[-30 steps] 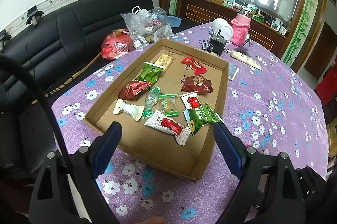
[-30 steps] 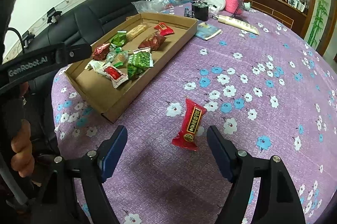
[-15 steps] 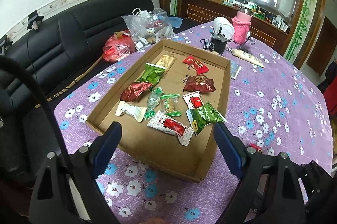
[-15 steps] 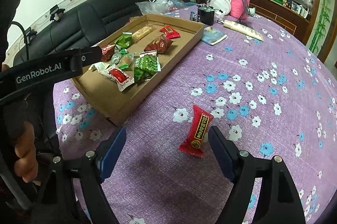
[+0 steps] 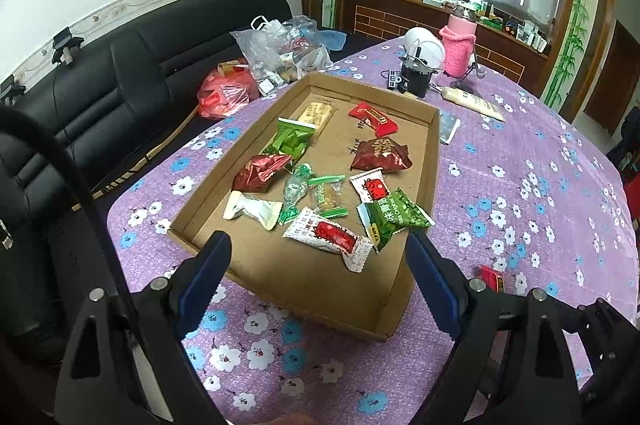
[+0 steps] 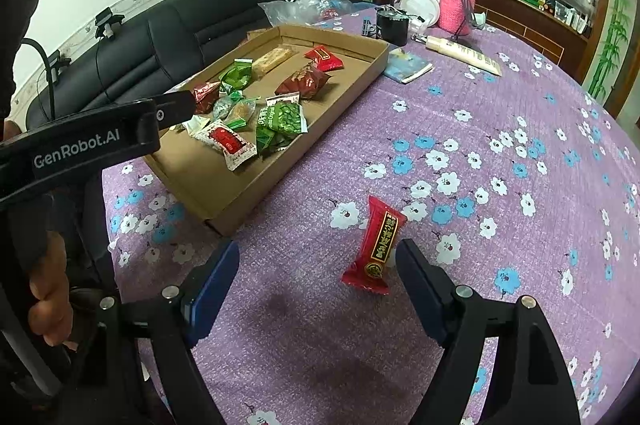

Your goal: Organize snacks

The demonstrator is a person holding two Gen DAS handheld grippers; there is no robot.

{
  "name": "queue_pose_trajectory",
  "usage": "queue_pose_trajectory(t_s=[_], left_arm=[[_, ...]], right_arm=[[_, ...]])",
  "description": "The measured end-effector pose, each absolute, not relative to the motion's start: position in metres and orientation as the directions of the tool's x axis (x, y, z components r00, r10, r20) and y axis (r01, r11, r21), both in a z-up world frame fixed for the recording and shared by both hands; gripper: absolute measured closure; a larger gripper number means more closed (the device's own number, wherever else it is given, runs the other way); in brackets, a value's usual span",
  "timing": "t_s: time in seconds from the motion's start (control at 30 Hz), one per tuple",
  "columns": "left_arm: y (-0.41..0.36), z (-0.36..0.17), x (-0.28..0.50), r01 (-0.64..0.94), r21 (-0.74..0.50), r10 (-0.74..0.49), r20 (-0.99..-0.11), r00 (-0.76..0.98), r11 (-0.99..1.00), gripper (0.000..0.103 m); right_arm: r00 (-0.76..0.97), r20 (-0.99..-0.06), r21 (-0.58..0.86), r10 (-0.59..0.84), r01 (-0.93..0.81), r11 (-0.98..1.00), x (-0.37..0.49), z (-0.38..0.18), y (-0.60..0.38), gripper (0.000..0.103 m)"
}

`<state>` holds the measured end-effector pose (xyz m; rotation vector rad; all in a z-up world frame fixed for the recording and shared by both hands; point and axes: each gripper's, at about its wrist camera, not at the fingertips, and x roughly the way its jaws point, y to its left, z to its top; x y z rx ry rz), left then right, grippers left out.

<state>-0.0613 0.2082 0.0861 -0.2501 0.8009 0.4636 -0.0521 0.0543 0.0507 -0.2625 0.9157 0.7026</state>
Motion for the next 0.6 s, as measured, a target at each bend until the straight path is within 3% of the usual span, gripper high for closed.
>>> queue_pose_trajectory(t_s=[0.6], left_arm=[[0.2075,0.0837,-0.0645,-0.488,-0.009,0.318,-0.749,0.581,0.873,0.014]], right_arm=[[0.408,-0.798,0.077,0.443,-0.661,0.747,-0.0555,0.0512,0.0563,0.022]])
